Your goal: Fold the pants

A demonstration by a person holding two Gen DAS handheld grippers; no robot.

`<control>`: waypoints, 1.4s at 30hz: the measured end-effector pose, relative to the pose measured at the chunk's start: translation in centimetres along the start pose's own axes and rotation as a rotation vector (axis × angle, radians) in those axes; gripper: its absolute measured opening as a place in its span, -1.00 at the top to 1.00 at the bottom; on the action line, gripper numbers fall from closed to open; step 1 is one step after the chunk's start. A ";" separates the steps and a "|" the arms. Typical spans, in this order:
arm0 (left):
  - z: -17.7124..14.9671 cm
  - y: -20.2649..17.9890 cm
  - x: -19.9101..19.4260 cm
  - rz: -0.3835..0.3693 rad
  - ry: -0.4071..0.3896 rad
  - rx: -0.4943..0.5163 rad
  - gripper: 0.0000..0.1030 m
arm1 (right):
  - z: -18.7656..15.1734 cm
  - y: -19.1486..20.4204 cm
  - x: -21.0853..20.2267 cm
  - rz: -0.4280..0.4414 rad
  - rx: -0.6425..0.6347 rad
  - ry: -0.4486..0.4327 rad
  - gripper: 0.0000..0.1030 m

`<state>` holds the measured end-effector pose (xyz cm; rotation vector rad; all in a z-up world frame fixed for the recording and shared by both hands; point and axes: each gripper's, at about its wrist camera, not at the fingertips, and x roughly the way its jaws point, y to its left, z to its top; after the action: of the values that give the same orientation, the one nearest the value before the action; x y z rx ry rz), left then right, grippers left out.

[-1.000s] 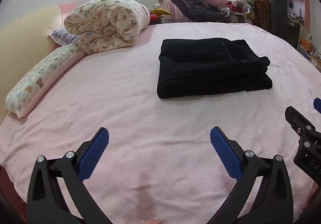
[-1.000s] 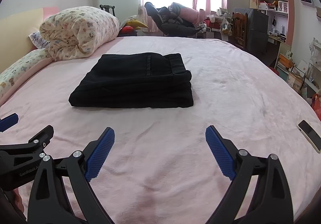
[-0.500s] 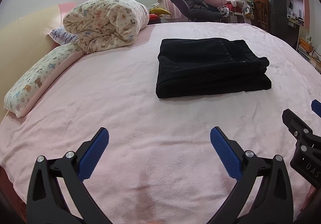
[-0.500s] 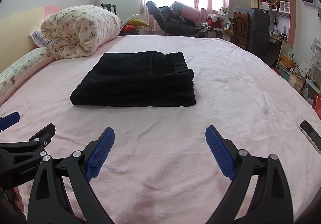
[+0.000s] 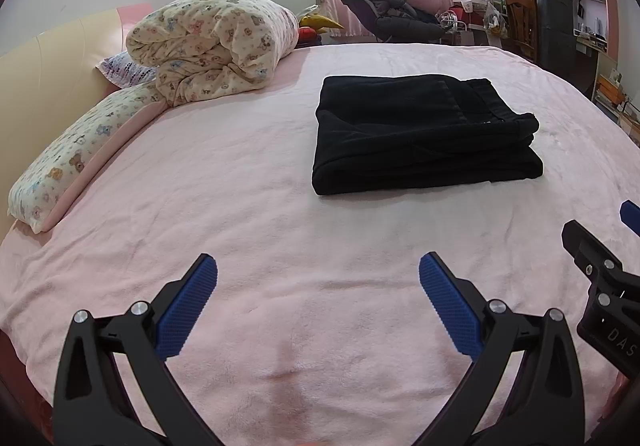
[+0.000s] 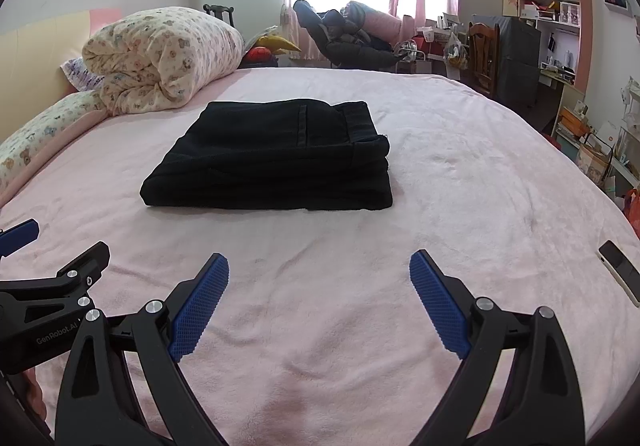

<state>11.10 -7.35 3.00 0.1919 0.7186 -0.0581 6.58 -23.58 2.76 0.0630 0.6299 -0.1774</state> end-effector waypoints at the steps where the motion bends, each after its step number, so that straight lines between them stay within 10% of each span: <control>1: 0.0 0.0 0.0 -0.001 0.000 0.000 -0.97 | 0.0 0.0 0.0 0.000 -0.001 0.000 -0.83; 42: 0.3 -0.6 -0.1 0.021 -0.007 0.000 -0.97 | -0.6 -0.2 0.6 0.002 0.000 0.017 -0.83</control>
<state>11.09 -7.97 3.21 0.1992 0.7093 -0.0383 6.69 -23.83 1.92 0.0652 0.6471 -0.1747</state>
